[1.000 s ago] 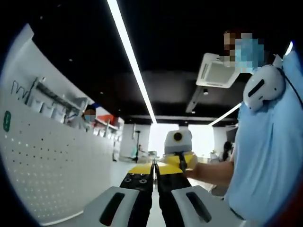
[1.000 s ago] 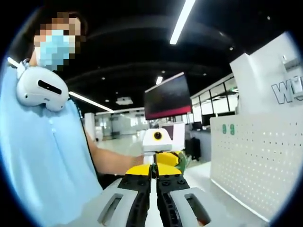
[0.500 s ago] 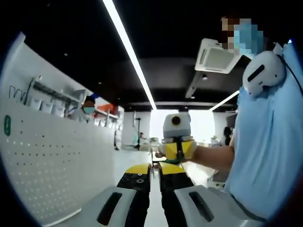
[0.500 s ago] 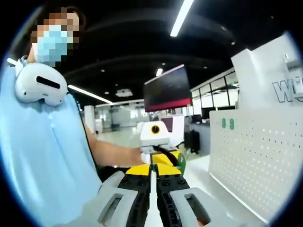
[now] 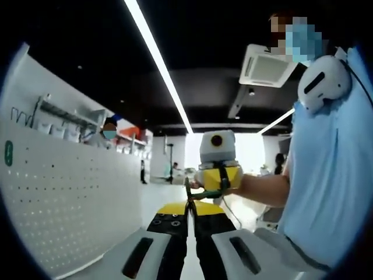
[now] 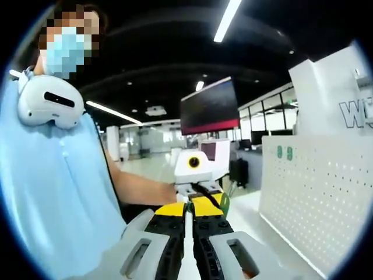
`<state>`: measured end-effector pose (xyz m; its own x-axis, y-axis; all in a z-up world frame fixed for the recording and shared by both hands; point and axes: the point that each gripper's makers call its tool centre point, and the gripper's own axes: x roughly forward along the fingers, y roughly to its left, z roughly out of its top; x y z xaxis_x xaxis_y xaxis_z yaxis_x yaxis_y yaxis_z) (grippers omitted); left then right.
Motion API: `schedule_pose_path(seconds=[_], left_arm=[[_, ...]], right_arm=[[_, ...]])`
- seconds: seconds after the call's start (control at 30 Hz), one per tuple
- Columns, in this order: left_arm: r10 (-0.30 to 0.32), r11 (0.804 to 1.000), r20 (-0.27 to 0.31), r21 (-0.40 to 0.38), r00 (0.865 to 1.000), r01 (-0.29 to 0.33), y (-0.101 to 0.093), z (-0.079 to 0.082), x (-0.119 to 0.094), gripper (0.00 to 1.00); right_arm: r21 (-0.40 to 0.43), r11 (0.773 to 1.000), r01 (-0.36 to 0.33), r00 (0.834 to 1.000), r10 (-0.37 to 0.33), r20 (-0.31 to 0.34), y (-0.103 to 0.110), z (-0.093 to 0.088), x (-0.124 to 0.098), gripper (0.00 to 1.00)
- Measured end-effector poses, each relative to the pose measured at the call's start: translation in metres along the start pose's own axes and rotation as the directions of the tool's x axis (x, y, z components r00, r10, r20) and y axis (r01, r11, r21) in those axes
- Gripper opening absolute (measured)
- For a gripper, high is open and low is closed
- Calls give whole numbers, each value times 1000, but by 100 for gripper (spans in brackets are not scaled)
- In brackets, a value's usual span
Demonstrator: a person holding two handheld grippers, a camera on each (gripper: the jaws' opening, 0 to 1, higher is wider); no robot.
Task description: Insert the hook assembly into the mounting plate slot until the hook locks in place.
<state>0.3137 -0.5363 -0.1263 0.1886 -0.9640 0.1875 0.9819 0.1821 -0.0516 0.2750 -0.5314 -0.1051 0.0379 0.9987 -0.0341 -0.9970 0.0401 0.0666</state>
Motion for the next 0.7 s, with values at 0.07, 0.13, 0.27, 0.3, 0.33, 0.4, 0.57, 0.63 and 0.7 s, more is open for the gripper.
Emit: schedule_pose_path(seconds=[0.07,0.13,0.27,0.3,0.33,0.4,0.57,0.63,0.7], left_arm=[[3,1000,3,0,1000,-3,0,0,0,3],[5,1000,-3,-1,1000,-5,1,-1,0,3],[11,1000,-10,-2,1000,-11,3,-2,-3,4],[17,1000,-14,0,1000,-17,4,-2,-3,5],[29,1000,-21,6,999,-29,6,-2,-4,9],[38,999,-29,2,999,-38,7,-3,-9,14],[54,998,-54,14,997,-53,6,-4,-16,19],[66,998,-63,28,996,-65,6,-4,-18,22],[72,997,-71,34,995,-69,6,-3,-21,24]], right_arm=[[4,1000,0,1000,0,-2,0,-1,0,1],[4,1000,2,1000,-1,-13,-1,-3,0,1],[4,1000,3,1000,-3,-23,-2,-4,1,1],[4,1000,3,1000,-3,-22,-2,-4,2,1],[4,1000,4,1000,-4,-22,-3,-4,2,1],[5,1000,3,1000,-3,-23,-4,-4,2,1],[2,1000,1,1000,-1,-27,-7,-3,3,1],[5,1000,-4,1000,4,-28,-8,-3,4,1],[0,1000,-6,1000,6,-30,-8,-3,6,1]])
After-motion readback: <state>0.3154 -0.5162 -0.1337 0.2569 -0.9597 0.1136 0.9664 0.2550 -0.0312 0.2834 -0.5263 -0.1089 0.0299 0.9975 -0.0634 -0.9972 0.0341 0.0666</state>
